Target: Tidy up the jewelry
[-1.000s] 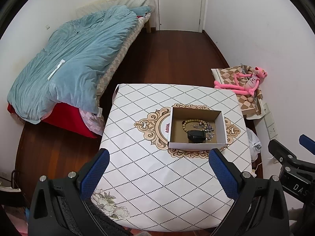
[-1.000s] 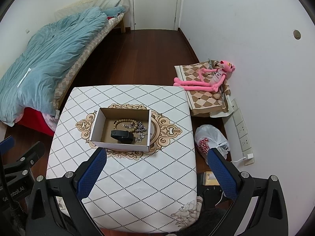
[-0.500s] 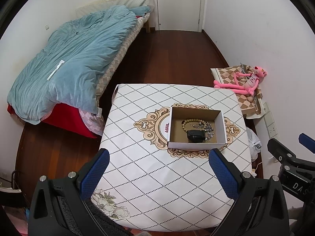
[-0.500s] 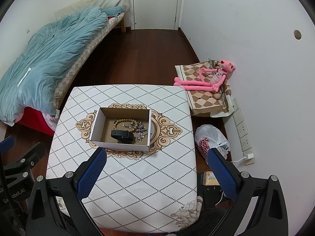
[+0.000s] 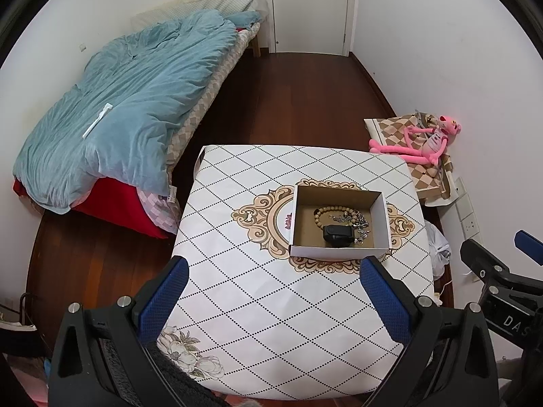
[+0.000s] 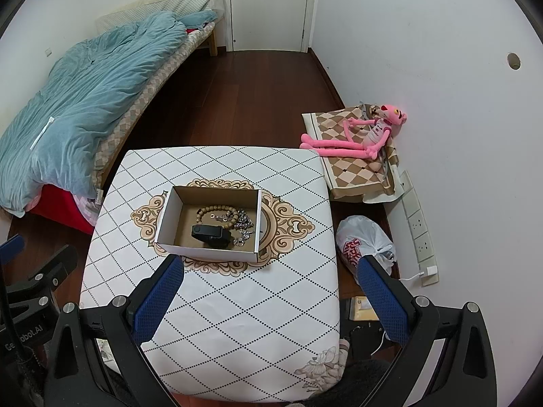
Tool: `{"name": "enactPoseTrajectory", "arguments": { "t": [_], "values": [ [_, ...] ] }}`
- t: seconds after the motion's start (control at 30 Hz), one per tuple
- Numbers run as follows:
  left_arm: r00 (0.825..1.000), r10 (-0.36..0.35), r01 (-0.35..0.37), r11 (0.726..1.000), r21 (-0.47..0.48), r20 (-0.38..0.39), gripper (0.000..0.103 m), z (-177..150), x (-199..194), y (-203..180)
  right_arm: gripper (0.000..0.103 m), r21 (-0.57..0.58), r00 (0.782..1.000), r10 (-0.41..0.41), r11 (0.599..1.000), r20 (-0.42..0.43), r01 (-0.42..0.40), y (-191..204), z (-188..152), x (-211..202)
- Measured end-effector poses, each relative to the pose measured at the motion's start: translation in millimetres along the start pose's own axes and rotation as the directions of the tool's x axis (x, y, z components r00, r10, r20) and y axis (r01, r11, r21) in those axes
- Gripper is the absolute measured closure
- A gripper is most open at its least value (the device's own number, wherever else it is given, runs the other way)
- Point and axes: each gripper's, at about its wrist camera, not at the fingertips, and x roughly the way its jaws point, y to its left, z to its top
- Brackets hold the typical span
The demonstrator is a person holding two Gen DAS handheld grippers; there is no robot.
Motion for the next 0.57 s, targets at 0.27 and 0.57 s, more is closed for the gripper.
{"name": "enactPoseTrajectory", "arguments": {
  "t": [0.27, 0.57],
  "values": [
    [1.000, 0.001, -0.001, 1.000, 0.003, -0.003, 0.000, 0.2, 0.3, -0.1, 0.000, 0.001, 1.000, -0.001, 1.000, 0.001, 0.001, -0.3, 0.5, 0.2],
    [1.000, -0.015, 0.015, 1.000, -0.006, 0.001, 0.000, 0.4, -1.0, -0.6, 0.000, 0.001, 1.000, 0.001, 1.000, -0.001, -0.001, -0.6, 0.5, 0.4]
  ]
}}
